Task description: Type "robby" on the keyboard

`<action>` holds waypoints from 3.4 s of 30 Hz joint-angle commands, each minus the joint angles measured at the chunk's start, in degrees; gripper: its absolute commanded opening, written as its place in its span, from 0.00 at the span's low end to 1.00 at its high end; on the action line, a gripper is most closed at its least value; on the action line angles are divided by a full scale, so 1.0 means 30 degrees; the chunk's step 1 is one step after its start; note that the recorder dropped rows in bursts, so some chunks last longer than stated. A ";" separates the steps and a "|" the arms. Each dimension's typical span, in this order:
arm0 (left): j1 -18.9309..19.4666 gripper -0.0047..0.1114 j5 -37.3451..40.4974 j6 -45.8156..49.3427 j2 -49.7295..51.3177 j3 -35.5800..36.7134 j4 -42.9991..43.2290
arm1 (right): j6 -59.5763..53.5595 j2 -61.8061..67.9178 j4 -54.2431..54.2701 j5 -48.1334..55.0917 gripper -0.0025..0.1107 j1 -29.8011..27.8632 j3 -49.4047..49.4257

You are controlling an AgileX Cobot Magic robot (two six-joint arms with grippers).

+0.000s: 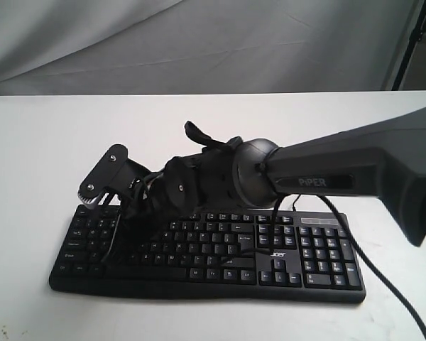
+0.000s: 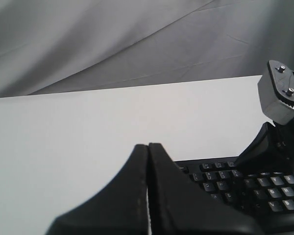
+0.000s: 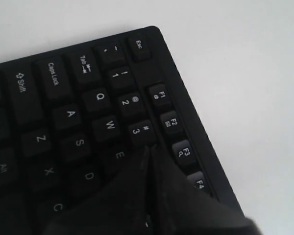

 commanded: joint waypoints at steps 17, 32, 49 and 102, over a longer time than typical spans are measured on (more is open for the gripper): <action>-0.0122 0.04 -0.0139 -0.0053 -0.0066 0.0082 0.0091 | -0.0034 -0.0065 -0.0240 0.0566 0.02 0.0136 0.0118; -0.0122 0.04 -0.0139 -0.0053 -0.0066 0.0082 0.0091 | 0.0233 -0.0489 -0.0680 0.0815 0.02 0.0086 0.0118; -0.0122 0.04 -0.0139 -0.0053 -0.0066 0.0082 0.0091 | 0.0656 -0.6466 0.0043 -0.2248 0.02 -0.1494 0.8333; -0.0122 0.04 -0.0139 -0.0053 -0.0066 0.0082 0.0091 | 0.0453 -0.5685 -0.0391 -0.1526 0.02 -0.0566 0.6681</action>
